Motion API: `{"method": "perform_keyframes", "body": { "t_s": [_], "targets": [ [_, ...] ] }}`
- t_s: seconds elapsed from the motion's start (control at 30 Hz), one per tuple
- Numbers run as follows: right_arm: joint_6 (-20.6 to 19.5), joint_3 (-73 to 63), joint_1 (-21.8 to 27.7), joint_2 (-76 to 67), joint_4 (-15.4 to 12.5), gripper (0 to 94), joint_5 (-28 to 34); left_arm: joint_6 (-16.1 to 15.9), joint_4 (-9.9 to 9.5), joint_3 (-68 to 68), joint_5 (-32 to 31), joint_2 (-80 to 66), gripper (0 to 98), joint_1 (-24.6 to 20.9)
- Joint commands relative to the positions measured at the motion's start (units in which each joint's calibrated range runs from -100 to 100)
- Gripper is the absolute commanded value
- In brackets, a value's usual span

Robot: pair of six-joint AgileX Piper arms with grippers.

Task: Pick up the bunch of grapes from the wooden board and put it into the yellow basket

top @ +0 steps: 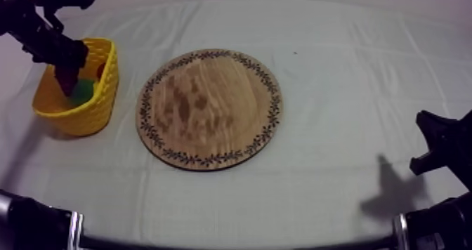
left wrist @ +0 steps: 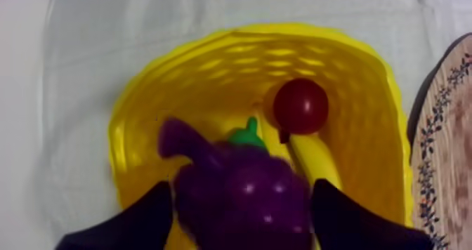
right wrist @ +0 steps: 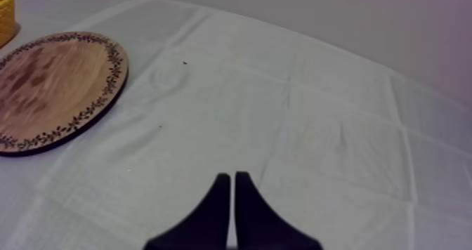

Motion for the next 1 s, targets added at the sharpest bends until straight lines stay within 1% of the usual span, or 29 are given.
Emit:
{"method": "perform_keyframes", "body": {
  "t_s": [0.0, 0.07, 0.17, 0.23, 0.33, 0.4, 0.5, 0.6, 0.67, 0.9, 0.97],
  "targets": [
    [-0.03, -0.03, 0.02, -0.01, 0.01, 0.4, 0.04, 1.1, 0.21, 0.02, 0.08, -0.16, 86.0, 0.42],
    [-0.03, -0.03, 0.02, -0.01, 0.01, 0.4, 0.04, 1.91, 0.42, -0.19, 0.23, -0.31, 90.9, 0.82],
    [-0.03, -0.03, 0.02, -0.01, 0.01, 0.4, 0.04, 2.1, 0.81, -0.88, 1.16, -0.42, 94.1, 1.21],
    [-0.03, -0.03, 0.02, -0.01, 0.01, 0.4, 0.04, 1.73, 1.09, -1.34, 2.15, -0.48, 94.2, 1.31],
    [-0.03, -0.03, 0.02, -0.01, 0.01, 0.4, 0.04, 1.3, 1.67, -2.05, 3.52, -0.61, 91.0, 1.33],
    [-0.03, -0.03, 0.02, -0.01, 0.01, 0.4, 0.04, 1.34, 1.9, -2.45, 4.01, -0.96, 83.9, 1.34],
    [-0.03, -0.03, 0.02, -0.01, 0.01, 0.4, 0.04, 1.45, 2.01, -2.86, 4.21, -1.92, 69.1, 1.34],
    [-0.03, -0.03, 0.02, -0.01, 0.01, 0.4, 0.04, 1.68, 2.02, -2.82, 3.72, -3.2, 57.6, 1.29],
    [-0.03, -0.03, 0.02, -0.01, 0.01, 0.4, 0.04, 1.73, 2.07, -2.85, 3.28, -4.2, 47.7, 1.28],
    [-0.03, -0.03, 0.02, -0.01, 0.01, 0.4, 0.04, 0.6, 2.12, -1.64, -0.45, -9.44, 13.4, 1.27],
    [-0.03, -0.03, 0.02, -0.01, 0.01, 0.4, 0.04, 0.79, 2.12, -0.64, -1.86, -11.57, 6.6, 1.27]
  ]
}}
